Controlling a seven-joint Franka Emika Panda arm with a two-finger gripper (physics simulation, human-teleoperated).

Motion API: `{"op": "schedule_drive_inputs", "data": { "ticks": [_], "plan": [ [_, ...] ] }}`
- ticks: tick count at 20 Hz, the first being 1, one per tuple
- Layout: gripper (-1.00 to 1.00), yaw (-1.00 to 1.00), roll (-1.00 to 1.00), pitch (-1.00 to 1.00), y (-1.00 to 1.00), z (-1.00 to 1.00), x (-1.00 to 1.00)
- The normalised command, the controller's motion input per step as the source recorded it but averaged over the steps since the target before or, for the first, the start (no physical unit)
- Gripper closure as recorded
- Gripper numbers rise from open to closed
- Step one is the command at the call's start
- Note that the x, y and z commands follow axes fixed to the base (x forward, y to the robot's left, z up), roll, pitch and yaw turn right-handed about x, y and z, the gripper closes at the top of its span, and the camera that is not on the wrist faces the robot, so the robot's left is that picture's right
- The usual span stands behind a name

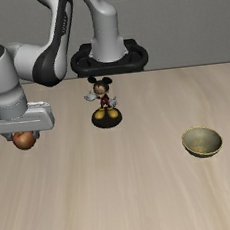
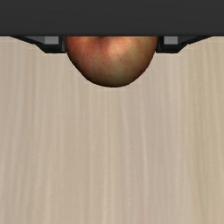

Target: Pick up the apple and put it on the bowl

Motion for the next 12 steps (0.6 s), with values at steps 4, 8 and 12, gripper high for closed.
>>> {"op": "schedule_drive_inputs", "data": {
  "ticks": [4, 8, 12],
  "plan": [
    [1.00, 0.00, 0.00, 0.00, 0.75, 0.25, 0.00],
    [1.00, 0.00, 0.00, 0.00, 1.00, 0.00, 0.00],
    [1.00, 0.00, 0.00, 0.00, 1.00, 0.00, 0.00]
  ]
}}
